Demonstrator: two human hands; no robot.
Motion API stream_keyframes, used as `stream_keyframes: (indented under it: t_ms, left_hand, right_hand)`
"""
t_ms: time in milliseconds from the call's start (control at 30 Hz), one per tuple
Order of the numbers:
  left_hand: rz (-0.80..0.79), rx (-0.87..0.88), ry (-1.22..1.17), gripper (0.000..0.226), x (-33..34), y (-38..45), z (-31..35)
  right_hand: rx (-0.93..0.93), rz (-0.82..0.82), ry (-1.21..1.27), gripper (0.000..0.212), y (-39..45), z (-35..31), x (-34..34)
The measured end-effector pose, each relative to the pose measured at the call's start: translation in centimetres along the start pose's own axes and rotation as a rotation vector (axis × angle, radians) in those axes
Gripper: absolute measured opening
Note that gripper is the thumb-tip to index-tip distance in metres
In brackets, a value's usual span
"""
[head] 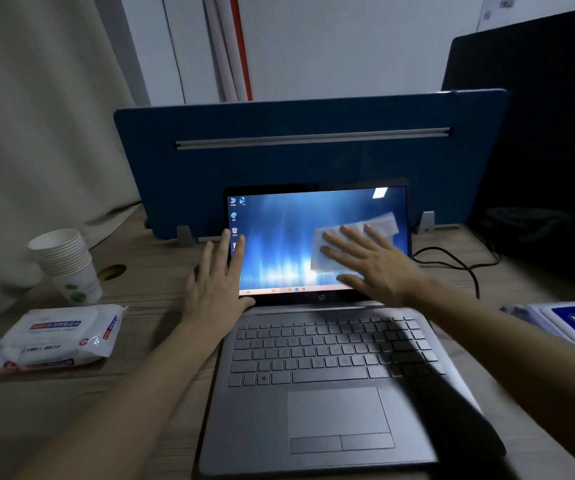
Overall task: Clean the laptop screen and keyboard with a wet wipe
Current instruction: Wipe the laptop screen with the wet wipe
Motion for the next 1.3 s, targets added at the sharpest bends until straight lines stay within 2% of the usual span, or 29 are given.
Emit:
stream_keyframes:
  t_ms: [167, 267, 467, 667, 800, 1067, 1300]
  left_hand:
    - [0.003, -0.005, 0.023, 0.119, 0.1, -0.1, 0.2]
    - [0.005, -0.001, 0.038, 0.119, 0.0, 0.0, 0.2]
    - [0.006, 0.004, 0.044, 0.12, -0.1, 0.0, 0.1]
    - [0.006, -0.005, 0.052, 0.121, -0.3, -0.1, 0.3]
    - [0.008, -0.017, 0.059, 0.121, -0.4, -0.2, 0.4]
    - [0.002, -0.005, 0.033, 0.12, -0.3, -0.3, 0.3]
    - [0.0, -0.008, 0.053, 0.121, -0.5, -0.2, 0.5]
  right_hand:
    - [0.149, 0.111, 0.083, 0.07, 3.0, 2.7, -3.8]
    - [0.15, 0.124, 0.09, 0.073, 3.2, 1.9, -3.6]
    - [0.09, 0.048, 0.005, 0.064, -0.6, 0.3, 0.1]
    - [0.196, 0.114, 0.04, 0.069, 0.9, 3.6, -3.0]
    - [0.211, 0.116, 0.069, 0.073, 2.2, 2.9, -3.5]
    - [0.073, 0.017, 0.03, 0.066, -1.6, -0.6, 0.7]
    - [0.246, 0.135, 0.088, 0.069, 0.8, 4.4, -2.7]
Point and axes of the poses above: each hand's wrist, its own y-axis towards the middle knuckle, its own x-axis out of the palm, z = x × y, the point moved 3 cm from there along y, towards the middle knuckle, and after that the axes turned 9 degrees about -x, right-handed, at the moved point
